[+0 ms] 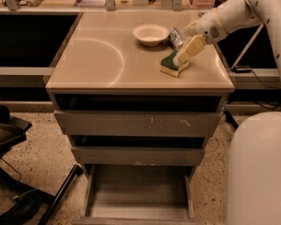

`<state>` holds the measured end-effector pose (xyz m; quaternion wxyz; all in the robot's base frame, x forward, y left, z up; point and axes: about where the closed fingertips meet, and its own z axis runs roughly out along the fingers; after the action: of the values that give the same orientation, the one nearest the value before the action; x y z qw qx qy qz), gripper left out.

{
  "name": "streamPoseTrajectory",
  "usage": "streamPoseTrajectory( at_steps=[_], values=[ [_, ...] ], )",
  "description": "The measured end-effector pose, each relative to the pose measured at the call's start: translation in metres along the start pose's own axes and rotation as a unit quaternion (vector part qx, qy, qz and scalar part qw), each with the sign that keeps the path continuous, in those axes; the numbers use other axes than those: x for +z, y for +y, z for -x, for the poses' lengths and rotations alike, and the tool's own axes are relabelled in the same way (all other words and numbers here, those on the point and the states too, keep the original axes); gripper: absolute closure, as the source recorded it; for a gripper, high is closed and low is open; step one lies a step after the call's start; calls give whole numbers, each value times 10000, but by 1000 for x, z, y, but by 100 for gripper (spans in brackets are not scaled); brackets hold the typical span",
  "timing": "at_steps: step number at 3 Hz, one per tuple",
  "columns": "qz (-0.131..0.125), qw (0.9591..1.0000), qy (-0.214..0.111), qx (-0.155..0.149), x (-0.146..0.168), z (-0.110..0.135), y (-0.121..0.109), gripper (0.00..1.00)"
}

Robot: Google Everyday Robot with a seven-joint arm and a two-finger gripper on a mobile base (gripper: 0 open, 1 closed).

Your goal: Place sponge into bottom drawer

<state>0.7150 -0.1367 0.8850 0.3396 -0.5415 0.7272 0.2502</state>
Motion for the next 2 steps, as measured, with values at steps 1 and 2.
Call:
streamPoseTrajectory(
  at_steps=[1,2],
  values=[
    [0,10000,0,1,0,0,0,0],
    [143,9994,-52,321,17,-24,-5,0]
  ],
)
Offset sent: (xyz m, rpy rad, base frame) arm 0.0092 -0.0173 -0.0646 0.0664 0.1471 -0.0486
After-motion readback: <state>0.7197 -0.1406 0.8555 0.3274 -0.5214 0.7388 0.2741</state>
